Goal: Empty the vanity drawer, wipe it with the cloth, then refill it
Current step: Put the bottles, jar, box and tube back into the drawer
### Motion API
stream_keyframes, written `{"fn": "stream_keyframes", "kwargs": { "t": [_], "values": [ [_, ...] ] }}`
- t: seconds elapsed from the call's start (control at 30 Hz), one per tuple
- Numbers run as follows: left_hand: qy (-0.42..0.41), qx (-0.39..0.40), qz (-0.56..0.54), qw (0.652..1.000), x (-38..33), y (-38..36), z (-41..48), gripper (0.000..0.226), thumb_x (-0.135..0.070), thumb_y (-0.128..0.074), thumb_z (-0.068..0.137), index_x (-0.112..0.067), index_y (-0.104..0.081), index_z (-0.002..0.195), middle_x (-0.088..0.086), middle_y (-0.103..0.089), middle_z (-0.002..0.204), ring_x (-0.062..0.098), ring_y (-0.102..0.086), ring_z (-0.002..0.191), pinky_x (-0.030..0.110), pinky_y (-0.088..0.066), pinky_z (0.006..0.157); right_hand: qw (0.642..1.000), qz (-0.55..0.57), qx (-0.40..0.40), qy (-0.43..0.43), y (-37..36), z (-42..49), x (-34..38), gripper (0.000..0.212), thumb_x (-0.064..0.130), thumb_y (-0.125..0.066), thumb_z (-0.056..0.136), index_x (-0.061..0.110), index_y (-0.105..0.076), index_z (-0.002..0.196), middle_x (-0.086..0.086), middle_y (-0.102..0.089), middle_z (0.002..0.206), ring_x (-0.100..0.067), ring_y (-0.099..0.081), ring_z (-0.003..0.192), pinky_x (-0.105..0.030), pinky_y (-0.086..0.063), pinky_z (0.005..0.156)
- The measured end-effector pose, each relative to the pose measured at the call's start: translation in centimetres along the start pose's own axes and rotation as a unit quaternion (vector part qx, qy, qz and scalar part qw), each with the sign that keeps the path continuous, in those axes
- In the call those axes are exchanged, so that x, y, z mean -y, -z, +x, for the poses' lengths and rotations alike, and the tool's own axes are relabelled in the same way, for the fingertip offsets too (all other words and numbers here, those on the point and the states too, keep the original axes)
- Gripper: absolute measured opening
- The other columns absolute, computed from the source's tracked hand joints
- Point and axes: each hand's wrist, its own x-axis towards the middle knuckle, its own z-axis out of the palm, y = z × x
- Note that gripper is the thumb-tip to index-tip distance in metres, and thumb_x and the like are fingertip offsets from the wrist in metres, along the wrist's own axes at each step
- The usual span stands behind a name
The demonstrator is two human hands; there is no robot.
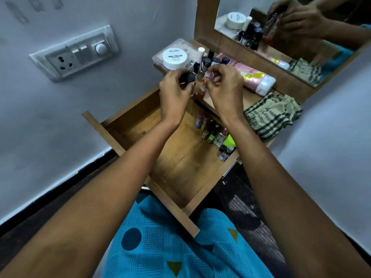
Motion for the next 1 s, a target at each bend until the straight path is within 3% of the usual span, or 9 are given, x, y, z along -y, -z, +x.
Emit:
{"fn": "stream_keyframes", "kwargs": {
  "t": [0.13,0.2,0.3,0.47,0.53,0.67,0.8,1.0],
  "values": [
    [0.011,-0.002,0.003,1.000,0.5,0.9,-2.8,0.031,-0.004,-0.067,0.078,-0.005,-0.063,0.109,0.008,-0.066,0.107,0.011,-0.060,0.096,0.008,-0.044,0.085,1.000,0.010,0.016,-0.001,0.3,-1.6,0.1,0.016,0.005,-0.062,0.084,0.005,-0.064,0.101,-0.010,-0.064,0.101,-0.001,-0.056,0.067,-0.021,-0.053,0.067],
    [0.018,0.005,0.017,1.000,0.9,1.0,-4.0,0.030,-0.003,-0.067,0.078,-0.006,-0.064,0.108,0.008,-0.066,0.107,0.009,-0.059,0.094,0.005,-0.042,0.081,1.000,0.010,0.023,0.002,0.3,-2.4,-0.1,0.016,0.004,-0.062,0.084,0.005,-0.064,0.100,-0.006,-0.062,0.099,0.005,-0.054,0.061,-0.009,-0.049,0.061],
    [0.034,0.018,0.025,0.999,1.6,0.7,-5.3,0.030,-0.003,-0.067,0.078,-0.007,-0.064,0.107,0.008,-0.065,0.107,0.013,-0.061,0.097,0.015,-0.047,0.085,0.999,0.013,0.036,0.004,0.1,-3.2,-0.4,0.014,0.003,-0.062,0.084,0.005,-0.064,0.097,0.000,-0.056,0.093,0.016,-0.046,0.054,0.002,-0.039,0.054],
    [0.081,0.040,0.030,0.996,3.3,-0.2,-6.2,0.027,0.000,-0.067,0.077,-0.008,-0.066,0.103,0.008,-0.067,0.103,0.015,-0.062,0.096,0.022,-0.050,0.084,0.997,-0.032,0.071,0.026,-0.4,-3.7,-1.2,0.010,0.001,-0.061,0.082,0.004,-0.063,0.092,0.007,-0.051,0.086,0.015,-0.044,0.054,0.007,-0.035,0.056],
    [0.101,0.051,0.016,0.994,4.0,-0.6,-6.4,0.024,0.001,-0.067,0.077,-0.007,-0.066,0.100,0.008,-0.068,0.100,0.015,-0.063,0.093,0.025,-0.053,0.082,0.993,-0.057,0.096,0.043,-0.7,-3.5,-1.4,0.008,0.000,-0.059,0.082,0.002,-0.062,0.090,0.003,-0.057,0.084,0.006,-0.050,0.057,0.002,-0.041,0.062],
    [0.144,0.055,-0.012,0.988,5.0,-1.4,-6.6,0.025,0.005,-0.065,0.078,-0.006,-0.066,0.100,0.007,-0.069,0.097,0.013,-0.065,0.089,0.022,-0.054,0.078,0.972,-0.146,0.162,0.087,-1.7,-3.1,-2.2,0.011,0.008,-0.055,0.085,0.007,-0.062,0.093,-0.006,-0.064,0.099,-0.023,-0.063,0.086,-0.036,-0.052,0.076],
    [0.171,0.065,-0.030,0.983,5.7,-2.2,-6.8,0.027,0.008,-0.061,0.079,-0.005,-0.065,0.103,0.009,-0.068,0.101,0.014,-0.064,0.093,0.023,-0.054,0.081,0.932,-0.256,0.199,0.163,-2.8,-2.9,-3.1,0.017,0.015,-0.052,0.089,0.010,-0.062,0.101,-0.007,-0.064,0.107,-0.025,-0.059,0.097,-0.038,-0.047,0.077],
    [0.188,0.067,-0.052,0.978,6.2,-3.0,-6.9,0.027,0.013,-0.057,0.078,-0.004,-0.065,0.098,0.011,-0.068,0.100,0.019,-0.064,0.094,0.032,-0.056,0.081,0.890,-0.347,0.217,0.199,-4.0,-2.7,-3.7,0.017,0.019,-0.048,0.091,0.011,-0.059,0.101,-0.008,-0.064,0.106,-0.033,-0.064,0.087,-0.036,-0.046,0.067]
  ]
}}
